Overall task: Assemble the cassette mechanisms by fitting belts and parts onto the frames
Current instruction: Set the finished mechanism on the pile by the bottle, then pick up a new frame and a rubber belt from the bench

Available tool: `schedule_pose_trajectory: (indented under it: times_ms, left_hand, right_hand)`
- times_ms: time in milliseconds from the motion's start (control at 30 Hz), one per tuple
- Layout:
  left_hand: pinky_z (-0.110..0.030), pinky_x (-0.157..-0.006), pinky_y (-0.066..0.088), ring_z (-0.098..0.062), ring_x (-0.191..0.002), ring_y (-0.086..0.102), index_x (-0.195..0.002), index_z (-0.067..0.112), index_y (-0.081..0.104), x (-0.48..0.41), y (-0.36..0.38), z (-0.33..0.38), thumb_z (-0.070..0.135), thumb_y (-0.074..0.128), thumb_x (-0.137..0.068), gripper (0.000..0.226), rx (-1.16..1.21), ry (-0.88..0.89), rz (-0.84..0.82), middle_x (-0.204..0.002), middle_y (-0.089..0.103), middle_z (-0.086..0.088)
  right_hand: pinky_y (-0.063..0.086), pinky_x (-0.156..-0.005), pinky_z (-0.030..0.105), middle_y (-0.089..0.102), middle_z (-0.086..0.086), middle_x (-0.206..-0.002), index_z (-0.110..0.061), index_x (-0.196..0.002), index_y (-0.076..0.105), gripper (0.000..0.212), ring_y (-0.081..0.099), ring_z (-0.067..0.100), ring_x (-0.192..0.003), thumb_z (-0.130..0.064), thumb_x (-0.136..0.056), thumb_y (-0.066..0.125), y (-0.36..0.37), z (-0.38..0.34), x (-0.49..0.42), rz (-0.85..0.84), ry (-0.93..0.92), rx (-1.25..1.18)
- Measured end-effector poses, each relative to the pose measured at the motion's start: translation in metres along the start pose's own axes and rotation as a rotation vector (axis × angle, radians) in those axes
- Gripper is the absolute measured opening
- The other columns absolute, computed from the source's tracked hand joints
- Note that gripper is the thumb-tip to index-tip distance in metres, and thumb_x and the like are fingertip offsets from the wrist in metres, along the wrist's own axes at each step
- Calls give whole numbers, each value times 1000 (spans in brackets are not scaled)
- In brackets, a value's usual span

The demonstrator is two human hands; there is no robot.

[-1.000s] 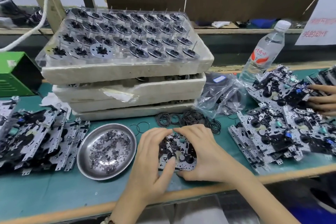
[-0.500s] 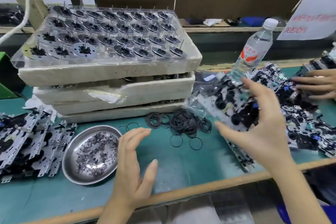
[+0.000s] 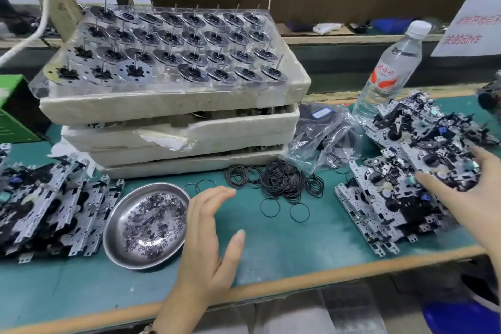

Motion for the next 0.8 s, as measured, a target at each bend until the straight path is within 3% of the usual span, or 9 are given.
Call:
schedule_pose_trajectory:
  times_ms: [233,367,433,500,567,633,733,800]
  left_hand:
    - [-28,-109,32,-20,-127,47,-133,13,47,0,0,-1,24,49,-91,43,-16,-14,-3,-132,50,4]
    - [-28,-108,33,-18,-124,48,-131,16,49,0,2,-2,26,52,-92,40,-63,-23,-16,-128,51,4]
    - [-27,-107,33,-16,-123,49,-129,17,51,-1,3,-2,26,54,-93,37,-96,-20,-14,-126,52,5]
    - [-27,-106,33,-16,-122,49,-127,16,53,-1,4,-3,25,55,-94,35,-118,-18,-5,-124,53,4]
    - [-27,-106,33,-17,-121,50,-126,16,54,-1,4,-4,24,55,-94,33,-132,-22,2,-123,54,4]
    - [-27,-106,34,-17,-120,51,-124,14,56,-1,4,-5,24,55,-94,31,-135,-30,5,-122,55,3]
    - [-27,-105,34,-17,-119,51,-122,12,58,-1,4,-6,23,55,-94,30,-134,-40,0,-120,56,1]
    - [-27,-105,34,-18,-119,51,-121,12,59,-1,4,-6,23,55,-94,30,-136,-42,-1,-119,57,0]
  right_hand:
    - [25,-114,62,28,11,-156,-27,-152,11,120,27,36,-143,-94,-60,51,3,-4,12,-7,-112,43]
    - [44,-91,66,50,14,-126,-24,-134,37,98,51,39,-112,-89,-62,50,-10,-14,17,118,-241,93]
    - [40,-101,63,46,10,-136,-23,-138,38,89,47,35,-124,-79,-70,54,-13,-27,32,176,-281,42]
    - [33,-112,52,46,8,-141,-21,-139,46,71,42,33,-133,-63,-84,60,-6,-59,67,277,-450,-45]
    - [33,-108,47,57,15,-125,-10,-121,65,43,50,40,-120,-37,-88,66,14,-102,114,336,-703,-26]
    - [37,-100,48,65,13,-108,-9,-102,75,24,58,41,-105,-24,-83,71,50,-132,148,234,-874,83]
    - [42,-91,47,70,10,-89,-7,-85,76,10,66,36,-88,-8,-75,79,94,-140,163,167,-981,298]
    - [42,-90,45,69,9,-79,-6,-77,73,8,67,32,-77,2,-75,73,108,-143,165,171,-1030,361]
Point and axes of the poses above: each hand's wrist, its own x-axis away from the middle knuckle, its own y-axis out of the palm, z = x × y, the point moved 7 cm from there along -x, towards the middle knuckle
